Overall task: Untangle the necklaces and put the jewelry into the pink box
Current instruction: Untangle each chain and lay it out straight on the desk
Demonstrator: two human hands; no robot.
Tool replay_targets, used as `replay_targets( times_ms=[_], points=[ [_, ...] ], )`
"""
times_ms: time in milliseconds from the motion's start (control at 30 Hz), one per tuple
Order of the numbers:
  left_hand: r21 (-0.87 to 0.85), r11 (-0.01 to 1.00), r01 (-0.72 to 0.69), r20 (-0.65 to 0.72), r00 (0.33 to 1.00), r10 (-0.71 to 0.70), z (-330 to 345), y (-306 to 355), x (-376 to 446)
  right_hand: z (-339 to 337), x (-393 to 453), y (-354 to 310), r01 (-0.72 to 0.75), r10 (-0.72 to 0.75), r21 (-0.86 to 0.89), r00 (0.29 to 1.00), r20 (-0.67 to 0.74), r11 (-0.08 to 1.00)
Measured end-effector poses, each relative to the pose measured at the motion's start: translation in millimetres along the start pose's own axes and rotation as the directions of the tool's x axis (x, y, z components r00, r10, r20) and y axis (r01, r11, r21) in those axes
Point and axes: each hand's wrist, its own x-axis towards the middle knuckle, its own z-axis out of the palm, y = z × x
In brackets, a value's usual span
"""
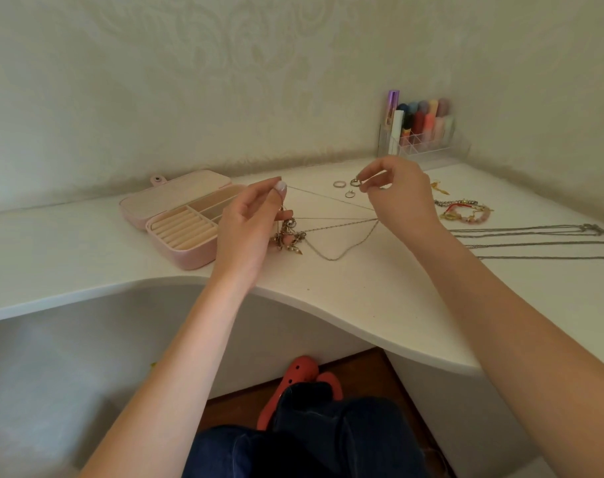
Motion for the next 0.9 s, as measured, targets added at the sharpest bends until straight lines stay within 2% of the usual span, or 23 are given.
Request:
replay_targets(
  times_ms=[100,167,233,267,333,400,667,833,900],
  points=[
    [-0.023,0.999,0.033,0.018,0.999,-0.032,0.5,2.1,-0.1,1.5,-4.3,-3.1,0.057,-0.055,-0.107,0.998,0.015,0.993],
    [-0.061,0.996,0.066,0.045,0.997,-0.063,0.6,4.1,-0.5,1.6,-9.6,-9.5,0.170,-0.166,-0.046,0.983,0.079,0.984],
    [-0.068,0.995,0.078,0.066,0.995,-0.074,0.4,5.1,-0.7,0.6,-17.8,-19.0,0.244,-0.264,0.109,0.934,0.241,0.964],
    [-0.072,0.994,0.080,0.072,0.995,-0.074,0.2,5.6,-0.9,1.9,-21.9,-21.9,0.255,-0.285,0.132,0.895,0.344,0.958],
    [-0.112,0.990,0.091,0.080,0.993,-0.082,-0.7,6.4,-1.0,8.7,-26.9,-21.1,0.286,-0.280,0.071,0.810,0.515,0.956],
    [-0.140,0.985,0.101,0.079,0.993,-0.090,-1.2,5.9,-0.1,17.2,-30.0,-16.7,0.316,-0.251,-0.004,0.762,0.596,0.949],
    [-0.145,0.981,0.132,0.072,0.990,-0.122,-0.1,5.3,2.0,32.2,-36.0,-14.1,0.304,-0.266,0.025,0.787,0.557,0.952],
    [-0.149,0.980,0.131,0.064,0.990,-0.122,-0.1,4.9,1.4,23.7,-28.4,-19.4,0.091,-0.159,0.166,0.873,0.462,0.982],
    [-0.153,0.980,0.126,0.076,0.990,-0.116,-0.6,4.8,1.5,24.7,-27.9,-18.5,0.106,-0.158,0.137,0.873,0.461,0.985]
  ],
)
